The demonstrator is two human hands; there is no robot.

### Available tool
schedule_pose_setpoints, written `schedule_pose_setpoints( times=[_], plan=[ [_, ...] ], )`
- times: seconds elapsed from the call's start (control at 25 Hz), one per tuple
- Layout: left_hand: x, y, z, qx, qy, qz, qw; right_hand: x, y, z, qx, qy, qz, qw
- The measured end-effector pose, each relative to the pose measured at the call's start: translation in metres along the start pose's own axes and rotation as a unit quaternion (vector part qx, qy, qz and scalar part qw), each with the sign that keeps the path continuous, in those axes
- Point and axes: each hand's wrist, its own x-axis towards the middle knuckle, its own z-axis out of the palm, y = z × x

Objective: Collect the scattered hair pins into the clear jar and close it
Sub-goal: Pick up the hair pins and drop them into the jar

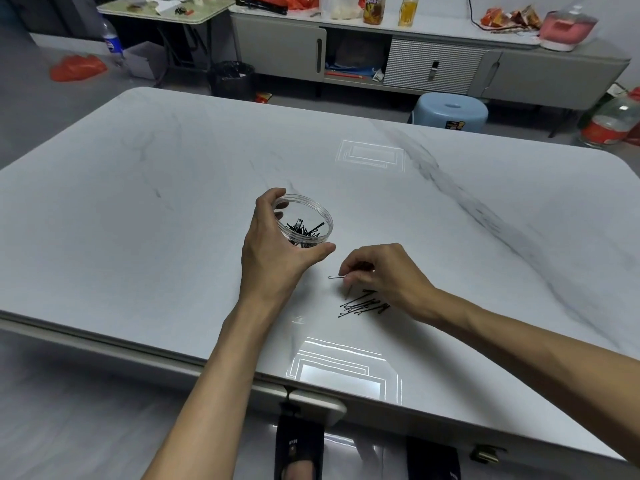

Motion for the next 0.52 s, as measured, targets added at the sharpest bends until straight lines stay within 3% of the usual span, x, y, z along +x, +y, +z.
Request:
schedule_pose_setpoints(
  times=[0.12, 0.2, 0.36, 0.52],
  plan=[
    [0.000, 0.000, 0.000, 0.003, -0.001, 0.000, 1.000, 0.004, -0.001, -0.001, -0.001, -0.001, -0.009, 1.000],
    [0.000, -0.001, 0.000, 0.001, -0.001, 0.000, 1.000, 0.004, 0.001, -0.007, -0.036, -0.041, -0.018, 0.998],
    [-0.001, -0.001, 0.000, -0.001, -0.006, 0.001, 1.000, -0.006, 0.006, -0.011, -0.197, -0.136, -0.094, 0.966],
    [-0.002, -0.001, 0.000, 0.000, -0.007, 0.002, 1.000, -0.008, 0.005, -0.005, -0.301, -0.126, -0.139, 0.935]
  ],
)
